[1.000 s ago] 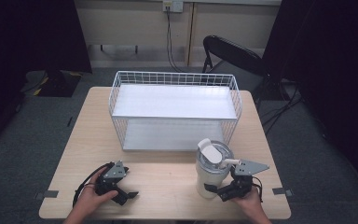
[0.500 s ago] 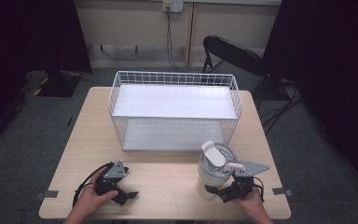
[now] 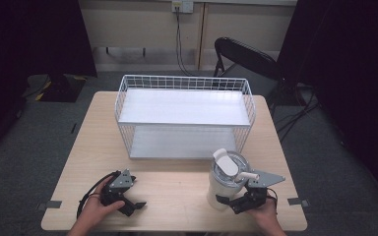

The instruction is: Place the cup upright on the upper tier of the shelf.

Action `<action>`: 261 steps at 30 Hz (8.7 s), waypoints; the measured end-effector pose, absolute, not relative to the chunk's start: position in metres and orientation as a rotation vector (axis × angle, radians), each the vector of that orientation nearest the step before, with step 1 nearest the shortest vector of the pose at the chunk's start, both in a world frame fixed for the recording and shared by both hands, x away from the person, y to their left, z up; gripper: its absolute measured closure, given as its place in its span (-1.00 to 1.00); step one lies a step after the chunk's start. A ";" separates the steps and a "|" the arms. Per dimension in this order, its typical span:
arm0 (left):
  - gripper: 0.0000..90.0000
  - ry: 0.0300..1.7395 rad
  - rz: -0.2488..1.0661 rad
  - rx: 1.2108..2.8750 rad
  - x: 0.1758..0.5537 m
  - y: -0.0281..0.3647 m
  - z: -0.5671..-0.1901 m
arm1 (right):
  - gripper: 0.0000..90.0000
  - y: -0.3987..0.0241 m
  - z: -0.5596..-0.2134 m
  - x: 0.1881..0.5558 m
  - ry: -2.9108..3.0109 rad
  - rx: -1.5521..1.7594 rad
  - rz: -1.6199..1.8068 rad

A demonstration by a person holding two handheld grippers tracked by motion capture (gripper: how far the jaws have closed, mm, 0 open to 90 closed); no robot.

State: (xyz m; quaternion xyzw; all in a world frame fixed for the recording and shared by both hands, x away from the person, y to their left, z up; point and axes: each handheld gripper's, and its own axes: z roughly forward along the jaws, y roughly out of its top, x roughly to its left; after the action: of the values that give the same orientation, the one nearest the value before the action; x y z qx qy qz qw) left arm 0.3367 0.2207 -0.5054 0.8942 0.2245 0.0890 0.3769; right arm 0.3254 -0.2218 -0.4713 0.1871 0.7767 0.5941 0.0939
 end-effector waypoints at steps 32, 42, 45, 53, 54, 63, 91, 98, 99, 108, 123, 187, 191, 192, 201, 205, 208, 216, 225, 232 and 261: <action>-1.00 0.575 0.228 2.286 0.337 0.221 -0.505 | -0.78 -0.230 -0.426 0.328 2.220 0.583 1.768; -1.00 0.575 0.227 2.286 0.337 0.221 -0.505 | -0.77 -0.221 -0.408 0.338 2.237 0.591 1.770; -1.00 0.574 0.228 2.286 0.337 0.221 -0.505 | -0.77 -0.219 -0.402 0.342 2.235 0.594 1.778; -1.00 0.575 0.227 2.286 0.337 0.221 -0.505 | -0.77 -0.213 -0.383 0.350 2.237 0.590 1.785; -1.00 0.575 0.228 2.286 0.337 0.221 -0.505 | -0.77 -0.213 -0.383 0.350 2.237 0.590 1.785; -1.00 0.575 0.227 2.286 0.337 0.221 -0.505 | -0.77 -0.204 -0.361 0.361 2.251 0.587 1.788; -1.00 0.575 0.227 2.286 0.337 0.221 -0.505 | -0.77 -0.189 -0.307 0.390 2.260 0.588 1.782; -1.00 0.575 0.227 2.285 0.337 0.221 -0.505 | -0.77 -0.182 -0.293 0.396 2.258 0.588 1.773; -1.00 0.575 0.227 2.286 0.337 0.221 -0.505 | -0.77 -0.181 -0.291 0.397 2.259 0.588 1.772; -1.00 0.578 0.226 2.281 0.337 0.220 -0.506 | -0.77 -0.171 -0.276 0.405 2.264 0.589 1.759; -1.00 0.577 0.229 2.281 0.337 0.221 -0.506 | -0.77 -0.161 -0.252 0.417 2.261 0.610 1.748; -1.00 0.575 0.224 2.285 0.337 0.221 -0.505 | -0.77 -0.125 -0.232 0.486 2.178 0.713 1.660; -1.00 0.574 0.221 2.284 0.337 0.221 -0.505 | -0.77 -0.123 -0.234 0.489 2.182 0.713 1.637; -1.00 0.574 0.221 2.284 0.337 0.221 -0.505 | -0.77 -0.123 -0.234 0.490 2.177 0.711 1.644; -1.00 0.574 0.221 2.284 0.337 0.221 -0.505 | -0.77 -0.122 -0.235 0.495 2.167 0.727 1.640; -1.00 0.574 0.221 2.284 0.337 0.221 -0.505 | -0.77 -0.121 -0.238 0.498 2.167 0.737 1.629; -1.00 0.574 0.221 2.284 0.337 0.221 -0.505 | -0.77 -0.122 -0.240 0.500 2.165 0.740 1.630; -1.00 0.574 0.221 2.284 0.337 0.221 -0.505 | -0.77 -0.121 -0.246 0.504 2.165 0.747 1.630; -1.00 0.574 0.221 2.284 0.337 0.221 -0.505 | -0.77 -0.119 -0.248 0.507 2.165 0.756 1.628; -1.00 0.575 0.221 2.284 0.337 0.221 -0.505 | -0.77 -0.118 -0.251 0.509 2.160 0.764 1.619; -1.00 0.574 0.221 2.284 0.337 0.221 -0.505 | -0.78 -0.119 -0.265 0.511 2.169 0.733 1.624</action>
State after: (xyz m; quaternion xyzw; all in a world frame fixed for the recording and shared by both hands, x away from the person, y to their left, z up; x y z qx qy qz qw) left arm 0.3366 0.2208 -0.5049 0.8938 0.2248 0.0866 0.3783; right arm 0.5105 -0.1190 -0.2650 0.2576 0.7619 0.5704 0.1664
